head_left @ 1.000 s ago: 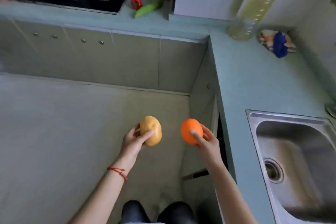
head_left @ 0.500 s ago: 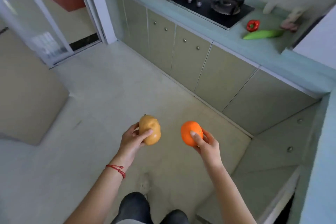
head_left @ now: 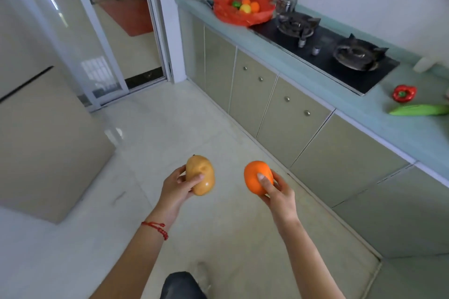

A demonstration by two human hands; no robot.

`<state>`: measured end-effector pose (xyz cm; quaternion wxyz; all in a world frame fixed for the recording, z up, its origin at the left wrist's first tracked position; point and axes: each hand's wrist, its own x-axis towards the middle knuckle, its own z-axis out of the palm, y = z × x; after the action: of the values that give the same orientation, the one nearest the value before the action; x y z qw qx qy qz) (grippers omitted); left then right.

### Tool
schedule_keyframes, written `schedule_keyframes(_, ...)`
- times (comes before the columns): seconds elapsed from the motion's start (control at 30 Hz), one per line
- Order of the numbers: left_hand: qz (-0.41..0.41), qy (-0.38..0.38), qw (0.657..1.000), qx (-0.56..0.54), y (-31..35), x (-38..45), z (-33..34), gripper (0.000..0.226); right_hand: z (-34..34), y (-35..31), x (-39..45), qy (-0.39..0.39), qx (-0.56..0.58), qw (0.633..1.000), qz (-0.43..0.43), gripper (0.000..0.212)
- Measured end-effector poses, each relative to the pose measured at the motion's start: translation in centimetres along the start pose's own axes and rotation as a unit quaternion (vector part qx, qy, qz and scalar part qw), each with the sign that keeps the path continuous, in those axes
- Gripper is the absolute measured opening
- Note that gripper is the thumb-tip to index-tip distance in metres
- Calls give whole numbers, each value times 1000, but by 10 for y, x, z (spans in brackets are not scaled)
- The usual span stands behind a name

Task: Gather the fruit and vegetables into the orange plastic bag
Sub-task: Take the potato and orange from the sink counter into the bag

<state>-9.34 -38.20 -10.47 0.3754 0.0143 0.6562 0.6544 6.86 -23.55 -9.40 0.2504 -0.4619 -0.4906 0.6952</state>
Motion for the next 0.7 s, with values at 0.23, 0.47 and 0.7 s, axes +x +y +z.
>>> schedule_keyframes(0.23, 2, 10, 1000, 20, 61, 98, 6, 62, 49, -43, 91, -2, 11, 1000, 2, 45)
schedule_keyframes(0.47, -3, 15, 1000, 22, 106, 201, 50, 61, 75, -81, 207, -3, 18, 1000, 15, 49)
schedule_keyframes(0.7, 3, 34, 999, 5, 173, 318, 103, 55, 106, -148, 351, -26, 22, 999, -1, 46)
